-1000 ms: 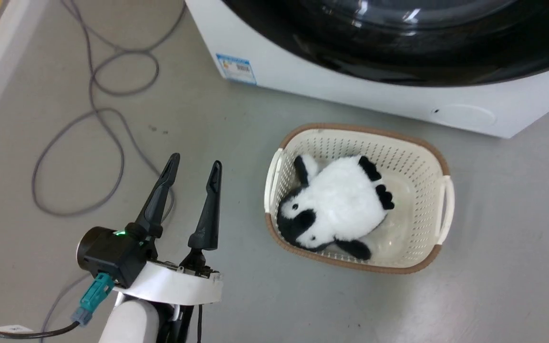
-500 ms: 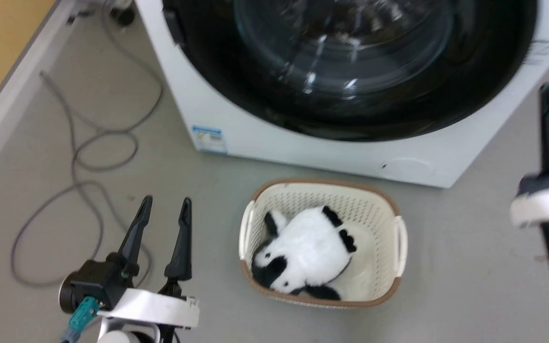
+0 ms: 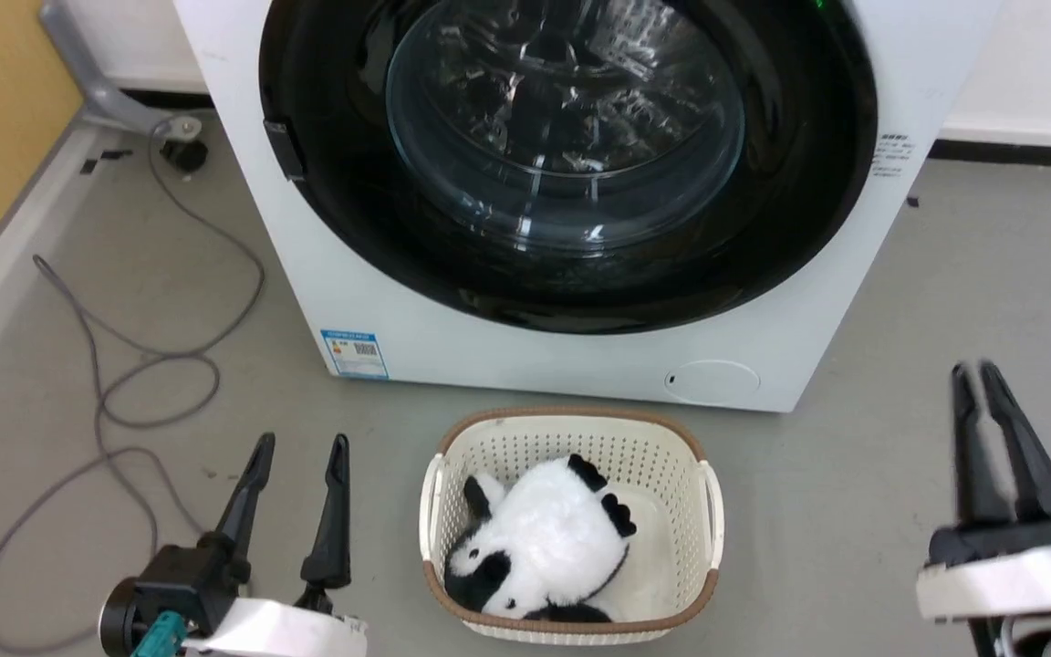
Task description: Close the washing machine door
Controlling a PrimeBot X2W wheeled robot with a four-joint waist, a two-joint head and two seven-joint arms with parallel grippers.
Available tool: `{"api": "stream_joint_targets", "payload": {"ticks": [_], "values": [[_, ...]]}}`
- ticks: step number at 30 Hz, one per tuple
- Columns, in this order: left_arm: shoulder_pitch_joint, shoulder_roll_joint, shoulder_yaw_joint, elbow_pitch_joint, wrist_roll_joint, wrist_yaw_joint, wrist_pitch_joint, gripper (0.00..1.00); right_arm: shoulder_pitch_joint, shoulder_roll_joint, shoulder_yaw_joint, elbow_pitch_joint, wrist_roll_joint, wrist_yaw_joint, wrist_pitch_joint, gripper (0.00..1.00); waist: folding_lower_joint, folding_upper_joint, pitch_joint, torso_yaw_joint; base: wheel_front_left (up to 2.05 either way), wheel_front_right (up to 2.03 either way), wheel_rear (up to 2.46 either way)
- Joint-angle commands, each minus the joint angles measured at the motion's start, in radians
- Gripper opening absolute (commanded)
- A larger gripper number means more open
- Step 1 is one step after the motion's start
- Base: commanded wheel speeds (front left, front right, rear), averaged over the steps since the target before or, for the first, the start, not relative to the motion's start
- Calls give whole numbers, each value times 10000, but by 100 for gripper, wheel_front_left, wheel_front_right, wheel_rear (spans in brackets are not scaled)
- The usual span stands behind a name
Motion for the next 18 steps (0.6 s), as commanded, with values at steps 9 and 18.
{"api": "stream_joint_targets", "payload": {"ticks": [9, 18], "values": [[401, -7, -111, 242, 259, 31, -45, 100, 1138, 220, 180, -373, -268, -9, -84, 100, 1, 0, -245, 89, 0, 0, 0], [429, -10, -189, 155, 355, 80, -45, 100, 1332, 225, 156, -523, -88, -9, -86, 100, 1, 0, -323, 153, 0, 0, 0]]}}
